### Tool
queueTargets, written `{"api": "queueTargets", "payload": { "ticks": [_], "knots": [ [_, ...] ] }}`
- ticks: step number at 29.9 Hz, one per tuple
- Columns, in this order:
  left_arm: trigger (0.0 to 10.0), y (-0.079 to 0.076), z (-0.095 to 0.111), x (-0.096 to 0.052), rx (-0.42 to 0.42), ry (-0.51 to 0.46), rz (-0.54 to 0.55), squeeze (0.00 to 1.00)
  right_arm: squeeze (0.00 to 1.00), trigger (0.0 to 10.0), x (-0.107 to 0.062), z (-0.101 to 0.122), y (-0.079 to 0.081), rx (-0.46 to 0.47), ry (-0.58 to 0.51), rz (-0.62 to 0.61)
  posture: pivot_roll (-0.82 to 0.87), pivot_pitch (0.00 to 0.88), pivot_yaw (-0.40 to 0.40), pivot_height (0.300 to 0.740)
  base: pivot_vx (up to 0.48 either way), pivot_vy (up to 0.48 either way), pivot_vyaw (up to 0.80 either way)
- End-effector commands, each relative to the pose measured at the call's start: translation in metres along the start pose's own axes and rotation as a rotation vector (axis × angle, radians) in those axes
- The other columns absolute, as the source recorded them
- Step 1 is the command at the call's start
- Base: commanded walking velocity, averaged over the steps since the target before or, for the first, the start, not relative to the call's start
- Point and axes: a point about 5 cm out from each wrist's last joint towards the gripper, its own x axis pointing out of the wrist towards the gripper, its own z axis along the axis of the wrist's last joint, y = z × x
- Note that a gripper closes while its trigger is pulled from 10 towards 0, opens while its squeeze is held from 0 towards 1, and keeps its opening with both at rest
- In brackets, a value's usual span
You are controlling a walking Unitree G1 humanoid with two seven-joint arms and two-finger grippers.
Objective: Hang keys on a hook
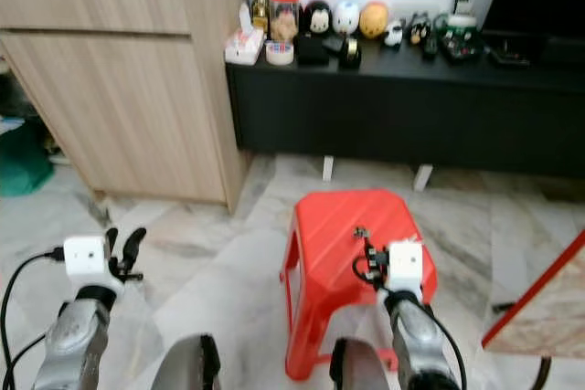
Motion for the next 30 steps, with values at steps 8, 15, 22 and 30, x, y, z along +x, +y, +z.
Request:
{"api": "queueTargets", "payload": {
  "ticks": [8,15,22,30],
  "knots": [
    [10.0,0.0017,-0.0024,-0.0010,-0.008,0.014,0.002,0.00,0.00,10.0,0.0024,0.0042,-0.0003,0.018,-0.011,-0.004,0.04,0.000,-0.024,0.566,0.228,0.000,0.00],
    [10.0,0.0022,-0.0031,-0.0016,-0.008,0.018,0.000,0.00,0.00,10.0,0.0025,0.0046,-0.0029,0.012,-0.010,-0.036,0.05,0.000,-0.024,0.566,0.267,0.000,0.00],
    [10.0,0.0026,-0.0042,-0.0040,-0.011,0.021,-0.002,0.00,0.00,10.0,0.0038,0.0051,-0.0034,0.005,0.000,-0.044,0.05,0.000,-0.023,0.566,0.299,0.000,0.00],
    [10.0,0.0022,-0.0037,-0.0045,-0.009,0.020,-0.007,0.00,0.00,10.0,0.0063,0.0074,-0.0002,0.005,0.001,-0.030,0.05,0.000,-0.019,0.566,0.324,0.000,0.00]
  ]
}}
